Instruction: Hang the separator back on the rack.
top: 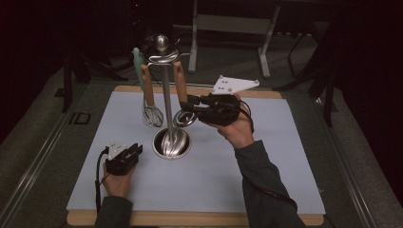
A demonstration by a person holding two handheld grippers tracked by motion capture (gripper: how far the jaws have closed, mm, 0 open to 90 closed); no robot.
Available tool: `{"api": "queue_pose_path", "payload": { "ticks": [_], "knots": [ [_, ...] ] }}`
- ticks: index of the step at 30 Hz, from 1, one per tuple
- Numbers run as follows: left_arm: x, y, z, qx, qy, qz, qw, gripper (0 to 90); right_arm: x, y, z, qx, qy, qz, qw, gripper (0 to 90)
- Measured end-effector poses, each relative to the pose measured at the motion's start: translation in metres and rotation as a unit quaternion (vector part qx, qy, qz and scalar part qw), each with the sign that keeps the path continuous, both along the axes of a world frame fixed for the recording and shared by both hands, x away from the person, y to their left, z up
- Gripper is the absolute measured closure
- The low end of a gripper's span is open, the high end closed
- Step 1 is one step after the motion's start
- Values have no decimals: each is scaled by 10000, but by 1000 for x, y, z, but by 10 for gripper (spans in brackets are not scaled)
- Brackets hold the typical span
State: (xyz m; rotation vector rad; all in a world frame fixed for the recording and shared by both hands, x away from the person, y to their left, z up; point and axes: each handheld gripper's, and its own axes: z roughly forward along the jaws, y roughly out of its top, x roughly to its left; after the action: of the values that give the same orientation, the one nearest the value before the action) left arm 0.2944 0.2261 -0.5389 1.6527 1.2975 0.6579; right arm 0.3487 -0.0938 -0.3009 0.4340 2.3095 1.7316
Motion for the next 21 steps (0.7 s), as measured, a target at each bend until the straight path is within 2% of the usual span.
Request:
{"api": "queue_pose_path", "payload": {
  "ticks": [10,21],
  "knots": [
    [0,0,0,13,-3,-4,10000,740,-1,5,1,-64,-24,64,10000,714],
    [0,0,0,2,2,-3,10000,740,11,15,-2,-131,208,-31,9997,714]
  ]
}}
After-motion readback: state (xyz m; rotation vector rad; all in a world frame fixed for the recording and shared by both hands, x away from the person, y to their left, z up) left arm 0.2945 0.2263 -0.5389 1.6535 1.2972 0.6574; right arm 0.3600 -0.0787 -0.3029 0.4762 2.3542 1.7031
